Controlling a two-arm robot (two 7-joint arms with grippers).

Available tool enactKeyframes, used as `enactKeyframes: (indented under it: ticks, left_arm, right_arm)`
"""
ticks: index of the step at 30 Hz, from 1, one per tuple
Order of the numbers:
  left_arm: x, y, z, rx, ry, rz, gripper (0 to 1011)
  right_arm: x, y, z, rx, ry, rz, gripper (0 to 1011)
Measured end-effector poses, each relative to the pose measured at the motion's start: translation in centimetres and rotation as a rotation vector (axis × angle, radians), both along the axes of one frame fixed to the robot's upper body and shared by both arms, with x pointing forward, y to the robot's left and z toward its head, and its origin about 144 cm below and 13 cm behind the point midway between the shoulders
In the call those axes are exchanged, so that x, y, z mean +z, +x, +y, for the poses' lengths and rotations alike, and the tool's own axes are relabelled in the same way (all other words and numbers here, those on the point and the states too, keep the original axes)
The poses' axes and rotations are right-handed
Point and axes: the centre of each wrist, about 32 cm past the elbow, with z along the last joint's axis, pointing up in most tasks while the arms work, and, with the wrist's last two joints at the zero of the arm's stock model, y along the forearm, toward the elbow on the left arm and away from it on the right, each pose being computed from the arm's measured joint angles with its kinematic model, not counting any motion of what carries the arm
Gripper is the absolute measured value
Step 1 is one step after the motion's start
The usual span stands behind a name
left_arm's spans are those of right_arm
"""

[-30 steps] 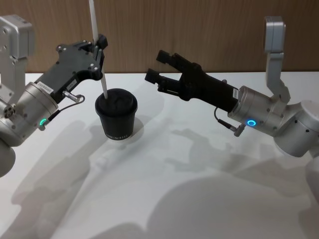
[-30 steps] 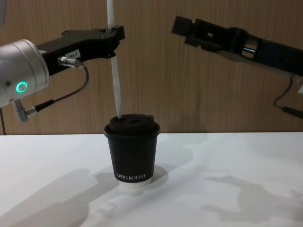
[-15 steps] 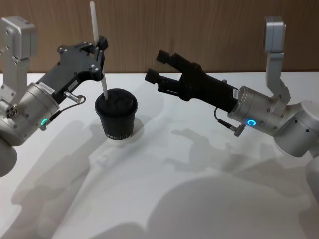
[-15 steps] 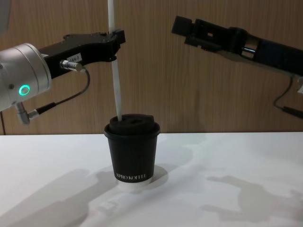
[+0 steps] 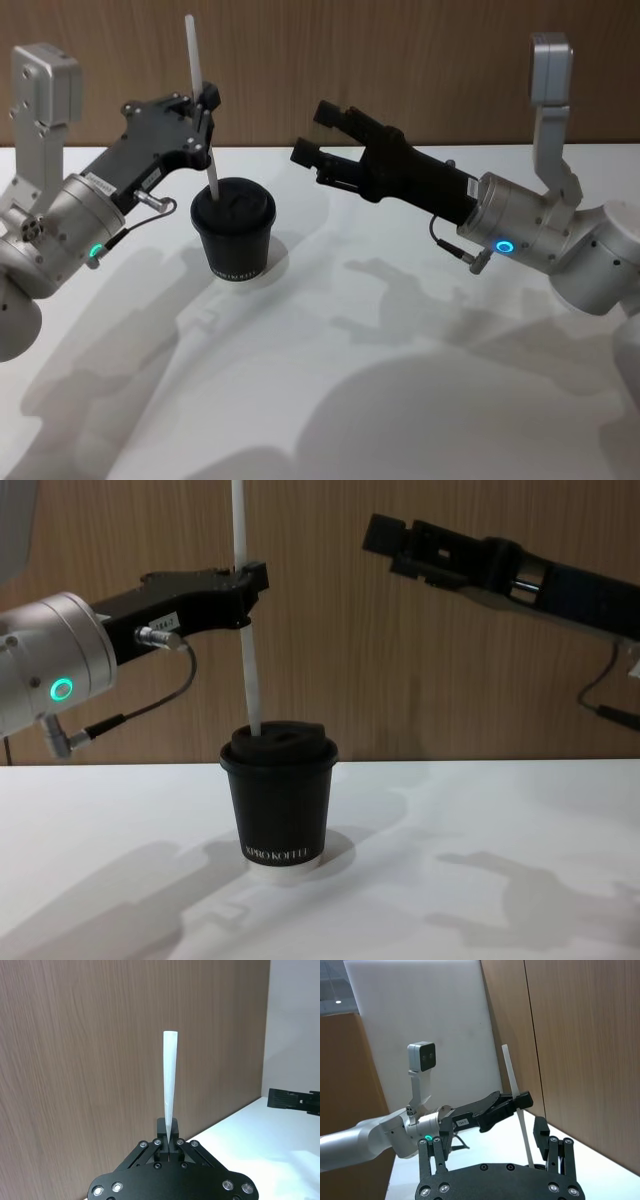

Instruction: Pick up the straw with one hand, pass it to the other hand, and insert it into the cup.

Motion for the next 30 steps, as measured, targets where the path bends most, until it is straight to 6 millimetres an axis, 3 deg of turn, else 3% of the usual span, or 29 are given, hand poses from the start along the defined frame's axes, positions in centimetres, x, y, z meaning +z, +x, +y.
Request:
enactKeyframes:
  ticks: [15, 30]
  left_arm:
    - [-1.0, 0.2, -0.1, 0.011, -0.007, 0.029, 25]
    - [-2.3, 0.0, -0.2, 0.018, -0.021, 0.077, 459]
  right_arm:
    - [0.0, 0.0, 0.0, 0.000, 0.000, 0.000, 1001]
    - [0.0, 0.0, 0.0, 0.000, 0.000, 0.000, 1001]
